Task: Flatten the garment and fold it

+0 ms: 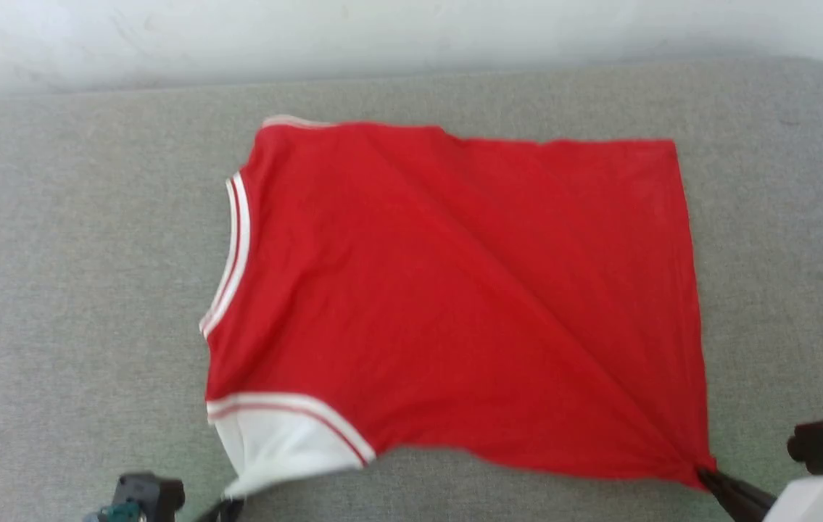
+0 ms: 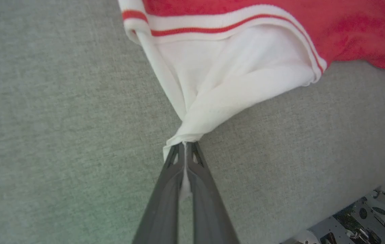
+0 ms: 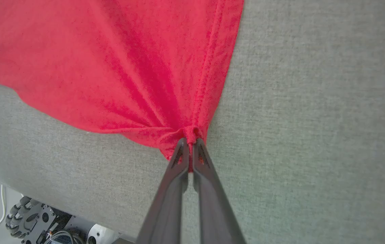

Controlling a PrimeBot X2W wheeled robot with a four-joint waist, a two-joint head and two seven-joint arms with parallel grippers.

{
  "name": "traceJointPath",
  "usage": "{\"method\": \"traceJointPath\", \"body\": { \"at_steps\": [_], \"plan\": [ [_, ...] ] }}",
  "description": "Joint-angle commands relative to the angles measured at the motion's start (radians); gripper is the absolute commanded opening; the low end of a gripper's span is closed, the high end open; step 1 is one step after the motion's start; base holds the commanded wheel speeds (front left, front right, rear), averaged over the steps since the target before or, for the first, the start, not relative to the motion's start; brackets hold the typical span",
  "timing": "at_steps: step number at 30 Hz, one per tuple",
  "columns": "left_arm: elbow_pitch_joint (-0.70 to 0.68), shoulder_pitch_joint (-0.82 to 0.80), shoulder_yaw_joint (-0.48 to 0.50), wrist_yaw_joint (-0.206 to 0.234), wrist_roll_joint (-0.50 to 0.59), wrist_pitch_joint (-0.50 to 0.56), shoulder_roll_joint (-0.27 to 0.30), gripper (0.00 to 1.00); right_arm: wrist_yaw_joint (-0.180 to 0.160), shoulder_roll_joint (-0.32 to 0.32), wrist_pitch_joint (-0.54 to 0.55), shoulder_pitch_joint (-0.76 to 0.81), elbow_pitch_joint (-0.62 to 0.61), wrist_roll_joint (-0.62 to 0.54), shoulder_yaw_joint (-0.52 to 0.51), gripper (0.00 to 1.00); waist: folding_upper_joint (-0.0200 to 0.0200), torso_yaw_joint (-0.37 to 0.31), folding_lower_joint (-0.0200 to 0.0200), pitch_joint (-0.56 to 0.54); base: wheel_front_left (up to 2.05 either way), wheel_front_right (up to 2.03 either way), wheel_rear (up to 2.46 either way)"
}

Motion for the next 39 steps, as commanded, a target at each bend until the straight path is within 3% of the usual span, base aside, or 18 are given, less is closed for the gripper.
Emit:
{"method": "traceJointPath", "body": {
  "at_steps": [1,11,17,21,28,33,39],
  "plan": [
    [-0.006,0.034,-0.001,0.006,-0.015,0.030,0.008,0.00,-0.001,-0.005,0.018,0.023,-0.010,0.011,-0.011,0.00,0.0000,0.007,0.0001,-0.021,0.00,0.00,0.00],
    [-0.213,0.199,0.052,0.086,-0.163,0.226,0.021,0.00,-0.001,0.037,0.242,0.188,-0.135,0.073,-0.114,0.00,0.0000,0.042,0.0001,-0.087,0.00,0.00,0.00],
    [-0.328,0.267,0.097,0.122,-0.192,0.241,0.027,0.00,-0.001,0.068,0.335,0.253,-0.233,0.089,-0.175,0.00,0.0000,0.052,0.0001,-0.110,0.00,0.00,0.00],
    [-0.412,0.254,0.148,0.131,-0.163,0.180,0.035,0.00,-0.001,0.095,0.291,0.232,-0.309,0.066,-0.226,0.00,0.0000,0.053,0.0001,-0.112,0.00,0.00,0.00],
    [-0.425,0.049,0.163,0.085,-0.059,0.009,0.046,0.00,-0.001,0.088,0.162,0.109,-0.307,-0.011,-0.225,0.00,0.0000,0.034,0.0001,-0.054,0.00,0.00,0.00],
    [-0.319,-0.138,0.106,0.035,-0.003,-0.069,0.041,0.00,-0.001,0.067,0.112,-0.011,-0.253,-0.046,-0.186,0.00,0.0000,0.012,0.0001,0.017,0.00,0.00,0.00],
    [-0.175,-0.321,0.043,-0.013,0.016,-0.087,0.038,0.00,-0.001,0.042,0.075,-0.160,-0.172,-0.067,-0.132,0.00,0.0000,-0.014,0.0001,0.123,0.00,0.00,0.00]
  ]
}}
